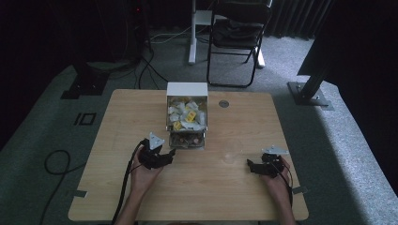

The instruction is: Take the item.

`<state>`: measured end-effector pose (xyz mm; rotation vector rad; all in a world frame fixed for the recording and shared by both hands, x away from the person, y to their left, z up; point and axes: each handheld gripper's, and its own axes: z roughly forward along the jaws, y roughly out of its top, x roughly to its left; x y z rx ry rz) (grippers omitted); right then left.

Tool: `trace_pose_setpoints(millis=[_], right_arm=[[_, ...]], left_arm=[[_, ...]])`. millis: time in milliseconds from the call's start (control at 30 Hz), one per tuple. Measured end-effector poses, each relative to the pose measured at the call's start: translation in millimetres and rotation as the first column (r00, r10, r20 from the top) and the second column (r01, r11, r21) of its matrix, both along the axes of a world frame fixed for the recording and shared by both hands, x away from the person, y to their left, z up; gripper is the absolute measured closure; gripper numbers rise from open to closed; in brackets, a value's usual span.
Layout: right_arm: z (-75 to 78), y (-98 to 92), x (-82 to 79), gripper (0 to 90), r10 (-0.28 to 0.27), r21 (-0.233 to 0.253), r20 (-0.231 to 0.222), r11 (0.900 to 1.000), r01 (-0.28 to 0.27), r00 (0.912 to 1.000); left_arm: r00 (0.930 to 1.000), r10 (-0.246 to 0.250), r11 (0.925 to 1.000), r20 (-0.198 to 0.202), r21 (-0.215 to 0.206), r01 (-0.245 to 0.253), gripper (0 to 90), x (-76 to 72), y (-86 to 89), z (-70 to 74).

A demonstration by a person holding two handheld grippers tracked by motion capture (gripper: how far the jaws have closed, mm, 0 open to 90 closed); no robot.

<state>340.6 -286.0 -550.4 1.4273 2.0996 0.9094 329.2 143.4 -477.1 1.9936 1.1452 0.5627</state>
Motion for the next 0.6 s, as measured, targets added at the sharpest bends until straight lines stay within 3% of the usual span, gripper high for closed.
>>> trace_pose_setpoints(millis=[600], right_arm=[[0.0, -0.1, 0.0, 13.4, 0.0, -0.001, 0.001, 1.0, 0.0, 1.0]], left_arm=[[0.9963, -0.081, 0.9963, 0.031, -0.026, 0.082, 38.6, -6.4, -20.5, 12.2]])
